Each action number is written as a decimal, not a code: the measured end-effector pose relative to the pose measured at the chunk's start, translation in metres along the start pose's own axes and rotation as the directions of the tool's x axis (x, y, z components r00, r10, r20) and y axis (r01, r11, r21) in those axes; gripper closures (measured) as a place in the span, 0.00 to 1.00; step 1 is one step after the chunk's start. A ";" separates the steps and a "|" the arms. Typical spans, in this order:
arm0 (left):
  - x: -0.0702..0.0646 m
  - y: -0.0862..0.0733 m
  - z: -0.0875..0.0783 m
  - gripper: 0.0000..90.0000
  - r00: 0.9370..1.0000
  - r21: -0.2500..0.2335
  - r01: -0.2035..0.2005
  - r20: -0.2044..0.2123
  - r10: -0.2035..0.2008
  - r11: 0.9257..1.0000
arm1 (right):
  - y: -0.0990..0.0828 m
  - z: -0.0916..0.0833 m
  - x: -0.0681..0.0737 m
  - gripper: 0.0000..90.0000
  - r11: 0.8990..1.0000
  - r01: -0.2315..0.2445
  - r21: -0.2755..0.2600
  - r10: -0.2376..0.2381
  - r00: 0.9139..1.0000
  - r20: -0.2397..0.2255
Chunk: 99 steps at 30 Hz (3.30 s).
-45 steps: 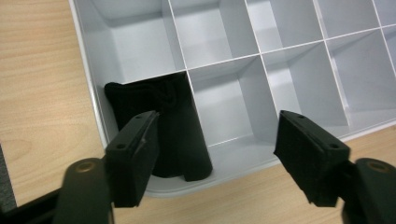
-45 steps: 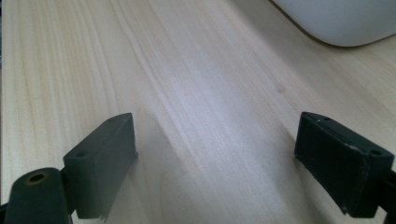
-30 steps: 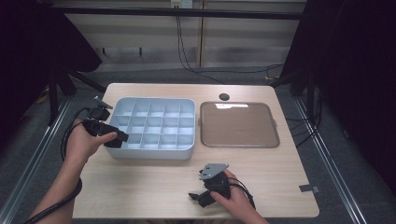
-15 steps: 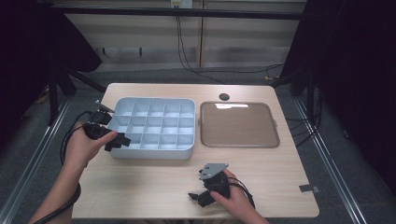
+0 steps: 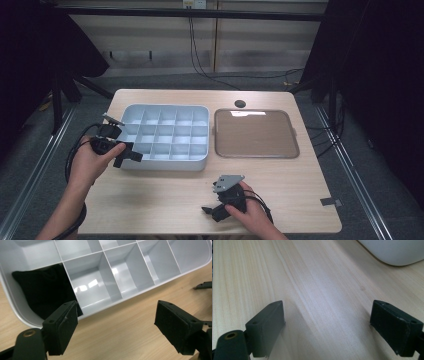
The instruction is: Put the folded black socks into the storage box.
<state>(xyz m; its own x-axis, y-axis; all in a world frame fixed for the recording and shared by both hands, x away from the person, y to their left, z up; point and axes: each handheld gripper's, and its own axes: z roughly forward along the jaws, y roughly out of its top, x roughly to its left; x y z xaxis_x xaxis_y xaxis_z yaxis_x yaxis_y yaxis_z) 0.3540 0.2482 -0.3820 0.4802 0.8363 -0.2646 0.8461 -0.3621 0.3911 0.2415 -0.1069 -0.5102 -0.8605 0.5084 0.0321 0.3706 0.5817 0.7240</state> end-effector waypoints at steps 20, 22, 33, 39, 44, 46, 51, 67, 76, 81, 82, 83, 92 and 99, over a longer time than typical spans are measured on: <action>-0.021 -0.020 0.012 0.21 0.996 -0.027 -0.070 0.060 0.072 0.997 | 0.000 0.000 0.000 0.13 1.000 -0.001 0.001 0.001 1.000 0.000; -0.022 -0.021 0.014 0.21 0.995 -0.032 -0.073 0.060 0.075 0.997 | 0.000 0.000 0.000 0.13 1.000 -0.001 0.001 0.001 1.000 0.000; -0.029 -0.030 0.024 0.21 0.992 -0.036 -0.079 0.091 0.082 0.996 | 0.000 0.000 0.000 0.13 1.000 0.000 0.001 0.000 1.000 -0.001; -0.031 -0.037 0.032 0.21 0.992 -0.031 -0.075 0.096 0.077 0.997 | 0.000 0.000 0.000 0.13 1.000 0.000 0.000 0.000 1.000 0.000; -0.030 -0.043 0.040 0.22 0.992 -0.026 -0.072 0.104 0.074 0.997 | 0.000 0.000 0.000 0.13 1.000 0.000 0.000 0.000 1.000 0.000; -0.030 -0.045 0.042 0.22 0.990 -0.023 -0.084 0.109 0.086 0.996 | 0.000 0.000 0.000 0.13 1.000 0.000 0.000 0.000 1.000 0.000; -0.032 -0.048 0.049 0.22 0.988 -0.023 -0.094 0.119 0.096 0.995 | 0.000 0.000 0.000 0.13 1.000 0.000 0.000 0.000 1.000 0.000; -0.029 -0.059 0.064 0.22 0.983 -0.045 -0.114 0.140 0.120 0.992 | 0.000 0.000 0.000 0.13 1.000 0.001 0.000 -0.001 1.000 0.000; -0.024 -0.065 0.073 0.22 0.982 -0.055 -0.109 0.147 0.116 0.992 | 0.000 0.000 0.000 0.13 1.000 0.001 0.000 -0.001 1.000 0.000; -0.023 -0.068 0.076 0.22 0.979 -0.061 -0.130 0.152 0.138 0.990 | 0.000 0.000 0.000 0.13 1.000 0.000 0.000 0.000 1.000 0.000; -0.022 -0.069 0.078 0.22 0.979 -0.060 -0.123 0.155 0.131 0.991 | 0.000 0.000 0.000 0.13 1.000 0.000 0.000 0.000 1.000 0.000; -0.022 -0.069 0.078 0.22 0.979 -0.060 -0.123 0.155 0.131 0.991 | 0.000 0.000 0.000 0.13 1.000 0.000 0.000 0.000 1.000 0.000; -0.018 -0.075 0.086 0.22 0.977 -0.074 -0.139 0.151 0.149 0.987 | 0.000 0.000 0.000 0.13 1.000 -0.001 0.001 0.001 1.000 -0.002; -0.019 -0.080 0.087 0.22 0.971 -0.121 -0.189 0.125 0.204 0.975 | 0.000 0.000 0.001 0.13 1.000 -0.004 0.000 0.004 1.000 -0.003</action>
<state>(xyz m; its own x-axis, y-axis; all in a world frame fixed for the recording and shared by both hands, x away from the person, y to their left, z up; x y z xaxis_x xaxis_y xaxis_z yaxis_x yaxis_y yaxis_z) 0.2969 0.2251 -0.4851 0.6678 0.6865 -0.2877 0.7059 -0.4614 0.5374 0.2410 -0.1066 -0.5101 -0.8600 0.5090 0.0368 0.3742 0.5799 0.7237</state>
